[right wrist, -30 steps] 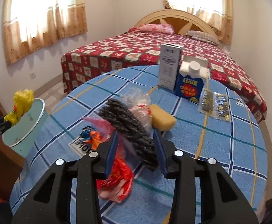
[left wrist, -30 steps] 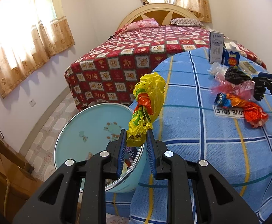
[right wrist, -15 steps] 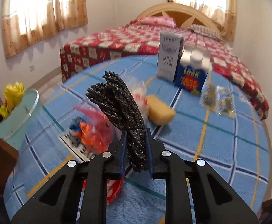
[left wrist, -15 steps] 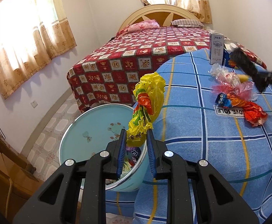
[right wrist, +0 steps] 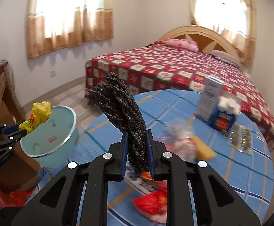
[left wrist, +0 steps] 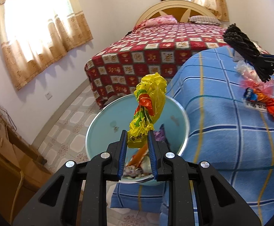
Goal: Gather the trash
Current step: 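Carry the yellow wrapper and black rope over the blue bin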
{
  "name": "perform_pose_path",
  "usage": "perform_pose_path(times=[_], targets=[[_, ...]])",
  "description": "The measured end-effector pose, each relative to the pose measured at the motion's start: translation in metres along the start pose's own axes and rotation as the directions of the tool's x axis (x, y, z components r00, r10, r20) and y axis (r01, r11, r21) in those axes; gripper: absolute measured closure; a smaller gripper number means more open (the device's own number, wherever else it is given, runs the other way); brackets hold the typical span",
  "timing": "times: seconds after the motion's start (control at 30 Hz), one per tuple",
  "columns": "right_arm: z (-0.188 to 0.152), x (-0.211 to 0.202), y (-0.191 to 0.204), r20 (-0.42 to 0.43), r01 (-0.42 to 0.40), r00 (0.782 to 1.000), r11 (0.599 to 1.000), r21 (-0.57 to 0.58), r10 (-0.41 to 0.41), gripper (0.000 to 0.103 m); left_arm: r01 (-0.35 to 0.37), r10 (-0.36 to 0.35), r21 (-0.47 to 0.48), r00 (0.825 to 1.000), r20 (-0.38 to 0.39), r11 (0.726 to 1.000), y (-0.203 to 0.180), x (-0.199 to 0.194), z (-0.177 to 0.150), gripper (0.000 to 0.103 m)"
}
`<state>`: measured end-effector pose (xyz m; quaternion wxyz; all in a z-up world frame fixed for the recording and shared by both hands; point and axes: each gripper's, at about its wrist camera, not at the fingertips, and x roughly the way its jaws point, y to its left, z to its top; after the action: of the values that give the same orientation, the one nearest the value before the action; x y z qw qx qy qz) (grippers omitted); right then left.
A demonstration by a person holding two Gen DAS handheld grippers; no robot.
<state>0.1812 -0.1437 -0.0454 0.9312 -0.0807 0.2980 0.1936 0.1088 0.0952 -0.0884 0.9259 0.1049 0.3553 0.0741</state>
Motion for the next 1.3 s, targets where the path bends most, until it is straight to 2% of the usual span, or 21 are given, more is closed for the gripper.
perform_pose_path(times=[0.3,0.47,1.3], targets=[[0.013,0.029,0.058,-0.021,-0.068,0.998,0.993,-0.096,0.066,0.084,-0.049,0.048,-0.027,0.998,-0.028,0.998,0.028,0.006,-0.009,0.081],[0.015,0.043,0.078,-0.042,-0.086,0.996,0.988,-0.131,0.081,0.084,-0.066,0.064,-0.031,0.997,-0.038,0.997,0.036,0.009,-0.012,0.081],[0.014,0.084,0.128,-0.106,-0.143,0.987,0.965,-0.219,0.122,0.083,-0.137,0.132,-0.060,0.988,-0.075,0.989,0.064,0.022,-0.015,0.081]])
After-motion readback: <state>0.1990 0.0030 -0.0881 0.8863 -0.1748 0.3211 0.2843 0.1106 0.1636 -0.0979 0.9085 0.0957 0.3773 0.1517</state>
